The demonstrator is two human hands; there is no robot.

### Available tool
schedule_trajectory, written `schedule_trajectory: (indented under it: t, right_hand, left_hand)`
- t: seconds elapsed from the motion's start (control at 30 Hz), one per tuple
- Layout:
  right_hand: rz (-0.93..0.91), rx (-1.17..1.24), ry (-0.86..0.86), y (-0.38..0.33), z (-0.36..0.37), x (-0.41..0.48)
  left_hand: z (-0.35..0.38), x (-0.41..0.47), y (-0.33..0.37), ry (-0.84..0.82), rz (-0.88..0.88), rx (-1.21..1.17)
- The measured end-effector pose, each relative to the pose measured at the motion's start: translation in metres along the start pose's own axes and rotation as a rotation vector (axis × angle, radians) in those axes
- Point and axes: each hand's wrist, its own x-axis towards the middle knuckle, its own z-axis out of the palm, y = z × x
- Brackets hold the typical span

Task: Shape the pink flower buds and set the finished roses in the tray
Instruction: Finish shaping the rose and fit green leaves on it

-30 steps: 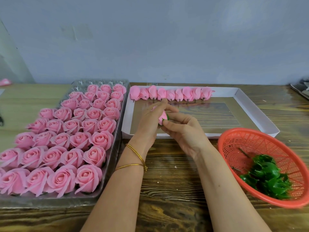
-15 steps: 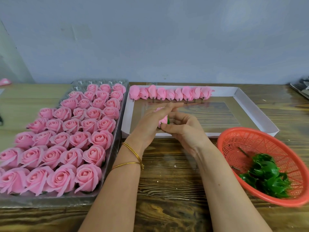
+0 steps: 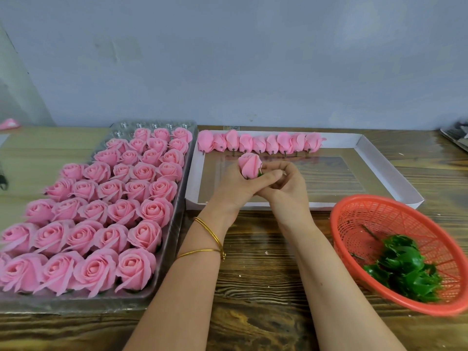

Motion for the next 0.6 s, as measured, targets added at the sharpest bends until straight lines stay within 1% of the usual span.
schedule_trajectory:
  t: [0.2, 0.3, 0.6]
  right_hand:
    - [0.025, 0.020, -0.094, 0.0010, 0.0007, -0.0013]
    - [0.027, 0.041, -0.134, 0.0016, 0.0013, -0.0019]
    - [0.023, 0.031, -0.193, -0.0014, 0.0003, -0.0019]
  left_hand:
    - [0.0029, -0.0022, 0.0014, 0.076, -0.004, -0.057]
    - [0.0030, -0.0024, 0.0007, 0.101, 0.022, -0.075]
    - [0.0029, -0.0017, -0.0014, 0.151, 0.085, -0.015]
